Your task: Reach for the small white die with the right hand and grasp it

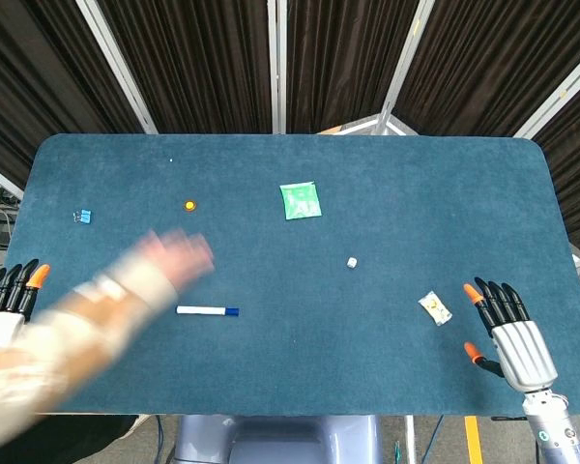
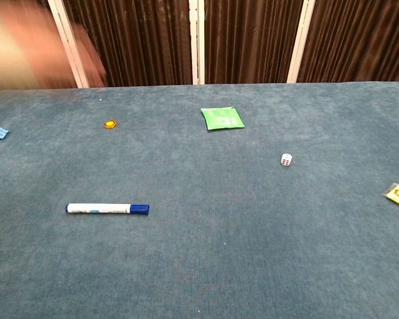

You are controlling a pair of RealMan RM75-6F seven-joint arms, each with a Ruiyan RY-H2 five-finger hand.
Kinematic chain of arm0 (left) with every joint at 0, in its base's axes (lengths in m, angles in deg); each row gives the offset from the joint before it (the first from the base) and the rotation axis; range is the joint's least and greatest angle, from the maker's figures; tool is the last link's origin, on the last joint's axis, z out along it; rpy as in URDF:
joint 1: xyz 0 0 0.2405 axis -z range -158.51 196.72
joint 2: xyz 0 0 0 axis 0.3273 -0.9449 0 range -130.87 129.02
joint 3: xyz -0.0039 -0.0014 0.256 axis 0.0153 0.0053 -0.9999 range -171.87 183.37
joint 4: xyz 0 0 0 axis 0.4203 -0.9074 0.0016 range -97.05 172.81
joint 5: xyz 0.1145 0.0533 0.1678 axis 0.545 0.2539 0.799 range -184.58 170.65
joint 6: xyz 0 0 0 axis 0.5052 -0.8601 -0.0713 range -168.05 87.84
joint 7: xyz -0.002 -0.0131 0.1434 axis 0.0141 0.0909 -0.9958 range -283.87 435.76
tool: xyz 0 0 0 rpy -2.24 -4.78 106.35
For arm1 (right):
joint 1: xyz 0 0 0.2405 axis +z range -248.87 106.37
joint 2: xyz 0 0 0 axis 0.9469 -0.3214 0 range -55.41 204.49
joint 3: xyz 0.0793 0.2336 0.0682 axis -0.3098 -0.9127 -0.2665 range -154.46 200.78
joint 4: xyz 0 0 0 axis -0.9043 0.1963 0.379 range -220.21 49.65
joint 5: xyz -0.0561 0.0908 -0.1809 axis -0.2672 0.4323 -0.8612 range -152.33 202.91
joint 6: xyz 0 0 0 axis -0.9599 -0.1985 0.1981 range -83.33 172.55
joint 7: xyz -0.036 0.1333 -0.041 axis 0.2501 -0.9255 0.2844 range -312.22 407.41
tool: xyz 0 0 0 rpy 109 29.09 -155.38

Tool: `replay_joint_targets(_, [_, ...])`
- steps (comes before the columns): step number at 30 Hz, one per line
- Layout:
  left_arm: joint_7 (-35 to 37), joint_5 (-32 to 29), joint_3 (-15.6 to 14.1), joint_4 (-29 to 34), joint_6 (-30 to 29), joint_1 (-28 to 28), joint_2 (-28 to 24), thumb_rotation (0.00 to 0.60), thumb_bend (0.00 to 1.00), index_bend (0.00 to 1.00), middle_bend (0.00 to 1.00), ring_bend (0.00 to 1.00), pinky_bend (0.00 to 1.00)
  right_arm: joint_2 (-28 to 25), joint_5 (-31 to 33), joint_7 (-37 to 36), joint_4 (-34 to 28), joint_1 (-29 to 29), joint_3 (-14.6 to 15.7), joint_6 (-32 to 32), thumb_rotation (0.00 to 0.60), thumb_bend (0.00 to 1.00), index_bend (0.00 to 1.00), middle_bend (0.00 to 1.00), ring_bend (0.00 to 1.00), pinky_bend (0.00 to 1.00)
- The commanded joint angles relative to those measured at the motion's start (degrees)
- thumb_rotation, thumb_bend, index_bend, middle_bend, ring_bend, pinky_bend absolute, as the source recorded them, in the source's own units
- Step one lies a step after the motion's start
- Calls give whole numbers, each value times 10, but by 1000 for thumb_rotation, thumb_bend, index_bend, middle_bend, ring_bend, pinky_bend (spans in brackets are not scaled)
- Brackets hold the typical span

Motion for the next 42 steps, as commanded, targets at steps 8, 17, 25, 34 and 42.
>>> replay_joint_targets(8, [1,-1,0,0,0,0,0,600,0,0,0,0,0,-2,1,-1,-3,1,0,-3,600,171,7,0,0,0])
replay_joint_targets(17, [12,-6,4,2,2,2,-5,600,0,0,0,0,0,5,16,7,-36,18,-29,-7,600,152,153,0,0,0])
replay_joint_targets(25, [13,-14,7,-1,10,5,-4,600,0,0,0,0,0,39,95,95,-104,100,-98,-119,600,148,282,73,0,0])
replay_joint_targets(34, [22,-23,9,-4,24,11,-3,600,0,0,0,0,0,115,252,225,-100,200,-174,-238,600,179,362,136,0,0])
replay_joint_targets(42, [34,-39,16,-14,36,17,-4,600,0,0,0,0,0,197,361,285,-33,261,-204,-281,600,164,360,137,0,0])
